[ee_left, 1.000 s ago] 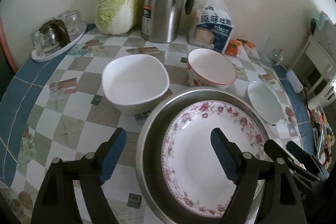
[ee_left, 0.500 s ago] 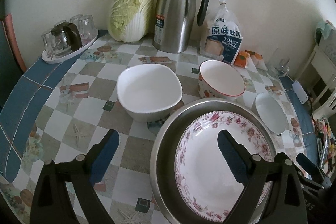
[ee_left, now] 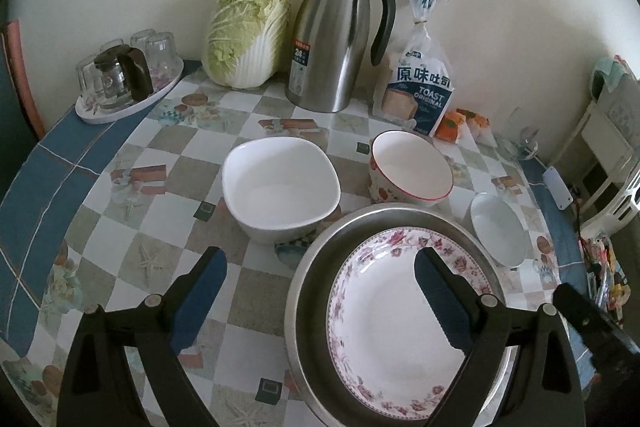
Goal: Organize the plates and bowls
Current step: 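Open both tools and release the rose-patterned plate rim, then raise both tools from the basin toward the red-rimmed white bowl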
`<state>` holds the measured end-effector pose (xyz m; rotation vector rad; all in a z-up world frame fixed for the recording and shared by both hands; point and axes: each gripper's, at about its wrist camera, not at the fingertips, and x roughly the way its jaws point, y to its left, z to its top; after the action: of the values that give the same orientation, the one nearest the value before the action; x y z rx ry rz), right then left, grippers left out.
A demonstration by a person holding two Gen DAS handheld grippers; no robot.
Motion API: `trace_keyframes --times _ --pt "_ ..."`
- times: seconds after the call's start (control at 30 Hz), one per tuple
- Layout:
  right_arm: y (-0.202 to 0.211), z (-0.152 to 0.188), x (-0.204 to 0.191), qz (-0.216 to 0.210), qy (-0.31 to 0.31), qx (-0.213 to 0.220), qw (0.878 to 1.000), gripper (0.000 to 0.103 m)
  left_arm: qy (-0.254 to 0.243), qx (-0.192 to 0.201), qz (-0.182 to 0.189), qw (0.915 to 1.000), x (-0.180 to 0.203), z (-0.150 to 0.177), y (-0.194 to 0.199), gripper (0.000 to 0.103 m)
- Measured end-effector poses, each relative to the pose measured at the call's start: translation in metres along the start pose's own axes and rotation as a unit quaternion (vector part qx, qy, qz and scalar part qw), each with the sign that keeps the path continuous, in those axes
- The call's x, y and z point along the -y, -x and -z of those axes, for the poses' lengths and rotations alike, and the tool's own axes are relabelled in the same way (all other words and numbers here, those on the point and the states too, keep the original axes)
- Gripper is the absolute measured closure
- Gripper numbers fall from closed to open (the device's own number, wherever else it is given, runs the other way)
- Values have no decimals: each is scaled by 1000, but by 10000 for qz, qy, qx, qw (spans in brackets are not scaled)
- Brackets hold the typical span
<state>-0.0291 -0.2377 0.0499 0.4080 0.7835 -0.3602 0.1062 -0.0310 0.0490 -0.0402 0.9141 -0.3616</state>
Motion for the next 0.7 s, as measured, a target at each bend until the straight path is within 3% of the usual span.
trace_keyframes --times 0.43,0.7 --pt "60 -61 -7 -86 8 129 9999 0 61 180 185 9996 -4 -62 42 8" --pt "107 -104 -15 -257 121 447 9986 0 -73 391 318 9987 7 -106 77 8"
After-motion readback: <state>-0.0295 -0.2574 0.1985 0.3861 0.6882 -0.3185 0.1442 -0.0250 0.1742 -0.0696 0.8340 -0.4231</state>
